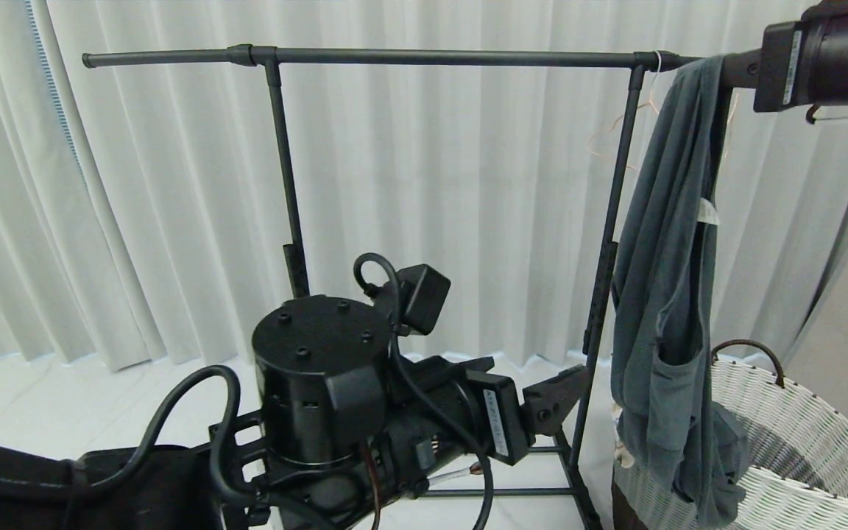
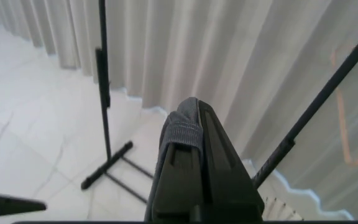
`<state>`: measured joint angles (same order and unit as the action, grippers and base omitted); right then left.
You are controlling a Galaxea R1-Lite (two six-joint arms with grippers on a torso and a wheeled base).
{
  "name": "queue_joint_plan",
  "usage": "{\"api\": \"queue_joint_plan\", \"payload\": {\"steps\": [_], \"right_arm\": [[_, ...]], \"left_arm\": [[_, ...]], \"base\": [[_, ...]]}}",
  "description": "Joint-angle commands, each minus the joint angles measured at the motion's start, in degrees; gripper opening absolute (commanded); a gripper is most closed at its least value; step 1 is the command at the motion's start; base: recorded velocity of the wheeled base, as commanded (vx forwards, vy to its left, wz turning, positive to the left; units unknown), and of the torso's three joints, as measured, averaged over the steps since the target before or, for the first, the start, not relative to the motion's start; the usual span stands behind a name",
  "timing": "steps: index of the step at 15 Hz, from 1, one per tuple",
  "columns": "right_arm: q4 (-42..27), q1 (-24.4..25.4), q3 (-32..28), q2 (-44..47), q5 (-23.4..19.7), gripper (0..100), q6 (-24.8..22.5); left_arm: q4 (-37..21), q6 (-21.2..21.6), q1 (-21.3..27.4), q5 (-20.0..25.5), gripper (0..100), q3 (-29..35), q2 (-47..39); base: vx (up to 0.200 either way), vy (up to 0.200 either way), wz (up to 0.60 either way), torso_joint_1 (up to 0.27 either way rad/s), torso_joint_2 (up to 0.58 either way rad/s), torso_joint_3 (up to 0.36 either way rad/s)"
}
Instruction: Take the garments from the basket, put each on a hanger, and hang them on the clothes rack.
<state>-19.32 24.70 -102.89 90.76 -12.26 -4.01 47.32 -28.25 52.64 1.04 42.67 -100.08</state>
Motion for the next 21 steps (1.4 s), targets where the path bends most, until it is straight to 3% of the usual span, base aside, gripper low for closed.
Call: {"api": "queue_joint_plan", "payload": {"steps": [1, 6, 8, 14, 19, 21], "right_arm": [[0.2, 1.1, 3.0, -0.5, 0.8, 0, -0.1], [0.2, 2.5, 7.4, -1.1, 2.0, 0, -0.1], [0.2, 3.8, 9.3, -1.6, 2.0, 0, -0.1], [0.3, 5.9, 10.5, -0.5, 2.1, 0, -0.1], [0.3, 7.6, 10.5, 0.5, 2.1, 0, 0.0], [0.3, 9.3, 10.4, 1.0, 2.1, 0, 0.1]], "left_arm": [[0.0, -0.1, 0.1, 0.9, 100, 3.6, -4.2], [0.3, -2.3, -0.1, 3.0, 100, 8.4, -9.2], [5.1, -2.3, -1.4, 4.3, 100, 8.7, -12.6], [13.7, -2.3, -1.0, 8.2, 100, 3.9, -14.3], [14.6, -2.1, -1.0, 11.3, 100, 1.5, -13.9], [17.5, -2.2, -1.0, 11.3, 100, 0.1, -14.1]], "base": [[0.0, 0.0, 0.0, 0.0, 0.0, 0.0], [0.0, 0.0, 0.0, 0.0, 0.0, 0.0], [0.0, 0.0, 0.0, 0.0, 0.0, 0.0], [0.0, 0.0, 0.0, 0.0, 0.0, 0.0], [0.0, 0.0, 0.0, 0.0, 0.0, 0.0], [0.0, 0.0, 0.0, 0.0, 0.0, 0.0]]}}
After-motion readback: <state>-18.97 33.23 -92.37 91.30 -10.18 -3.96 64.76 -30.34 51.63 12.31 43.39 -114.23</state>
